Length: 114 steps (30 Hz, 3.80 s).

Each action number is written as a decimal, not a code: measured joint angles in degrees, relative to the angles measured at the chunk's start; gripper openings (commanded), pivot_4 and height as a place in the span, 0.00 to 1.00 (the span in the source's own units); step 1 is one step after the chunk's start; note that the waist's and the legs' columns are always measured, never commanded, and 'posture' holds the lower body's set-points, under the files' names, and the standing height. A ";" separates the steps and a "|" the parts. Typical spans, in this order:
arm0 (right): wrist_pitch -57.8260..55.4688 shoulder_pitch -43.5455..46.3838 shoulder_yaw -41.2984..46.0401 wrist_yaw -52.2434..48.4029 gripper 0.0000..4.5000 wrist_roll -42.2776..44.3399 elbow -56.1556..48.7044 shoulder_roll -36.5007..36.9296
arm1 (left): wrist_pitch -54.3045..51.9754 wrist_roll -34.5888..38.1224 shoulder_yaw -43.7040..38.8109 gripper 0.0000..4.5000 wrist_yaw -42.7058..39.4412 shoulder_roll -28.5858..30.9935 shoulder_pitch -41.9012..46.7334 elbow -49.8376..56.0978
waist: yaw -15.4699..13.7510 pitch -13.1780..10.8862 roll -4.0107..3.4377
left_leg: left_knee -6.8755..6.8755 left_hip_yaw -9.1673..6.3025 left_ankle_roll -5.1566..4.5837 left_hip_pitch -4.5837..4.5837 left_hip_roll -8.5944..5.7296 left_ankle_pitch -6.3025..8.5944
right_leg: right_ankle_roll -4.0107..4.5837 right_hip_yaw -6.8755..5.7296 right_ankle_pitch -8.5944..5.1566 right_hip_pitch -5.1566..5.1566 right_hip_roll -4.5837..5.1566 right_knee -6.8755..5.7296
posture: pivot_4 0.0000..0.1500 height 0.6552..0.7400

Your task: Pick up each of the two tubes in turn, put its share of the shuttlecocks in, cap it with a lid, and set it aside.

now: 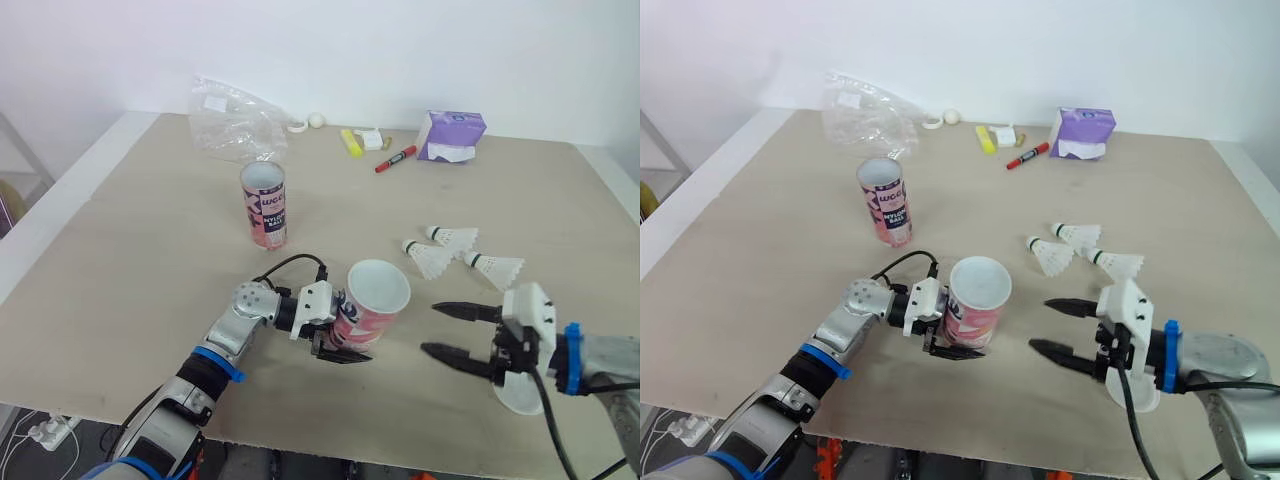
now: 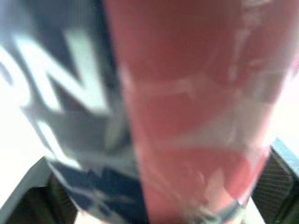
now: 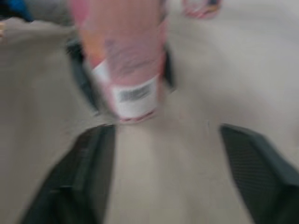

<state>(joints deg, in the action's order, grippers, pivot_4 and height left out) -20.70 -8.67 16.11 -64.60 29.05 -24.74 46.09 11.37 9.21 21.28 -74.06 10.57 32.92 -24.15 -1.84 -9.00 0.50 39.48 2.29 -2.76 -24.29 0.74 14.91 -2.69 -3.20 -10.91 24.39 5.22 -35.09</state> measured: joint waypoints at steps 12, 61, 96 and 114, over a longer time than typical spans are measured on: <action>3.28 7.69 -13.35 5.09 0.99 -4.85 3.94 -6.96 | -0.20 2.33 -3.34 1.00 -2.12 5.32 -1.10 2.96 | -0.01 -0.08 0.11 | 0.06 -0.01 0.04 0.05 0.08 -0.03 | 0.19 0.01 0.08 -0.02 -0.10 -0.09 | 1.00 1.00; 9.67 18.99 -27.28 10.89 0.99 -12.45 17.24 -21.09 | -4.50 8.46 -9.06 1.00 -1.26 15.28 -8.65 14.26 | 0.28 -0.09 0.09 | 0.14 0.14 0.41 0.25 0.61 -0.26 | 0.60 0.17 0.36 -0.02 -0.84 -0.20 | 1.00 1.00; -2.73 3.66 3.85 27.15 0.73 4.07 -1.37 -18.02 | -6.52 8.81 -7.89 1.00 -0.23 13.32 -9.44 16.93 | 0.00 -0.11 0.06 | 0.09 0.67 0.61 0.58 0.90 -0.35 | 0.76 0.66 0.53 0.02 -1.08 -0.30 | 1.00 1.00; 6.63 14.00 23.12 45.68 0.73 -3.25 37.87 -12.80 | -9.82 8.80 -7.58 1.00 1.60 10.78 -9.49 18.44 | 1.28 -0.10 -0.15 | -0.13 1.16 0.56 0.94 0.92 -0.33 | 0.76 1.60 0.54 0.01 -1.49 -0.31 | 1.00 1.00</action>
<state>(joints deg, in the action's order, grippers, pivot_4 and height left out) -14.07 5.33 39.23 -18.93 25.80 13.13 33.29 1.55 18.01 13.69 -72.46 21.35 23.43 -5.71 -0.56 -9.10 0.35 39.34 3.44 -2.20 -23.35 1.66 14.58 -1.93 -1.60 -10.37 24.41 3.73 -35.40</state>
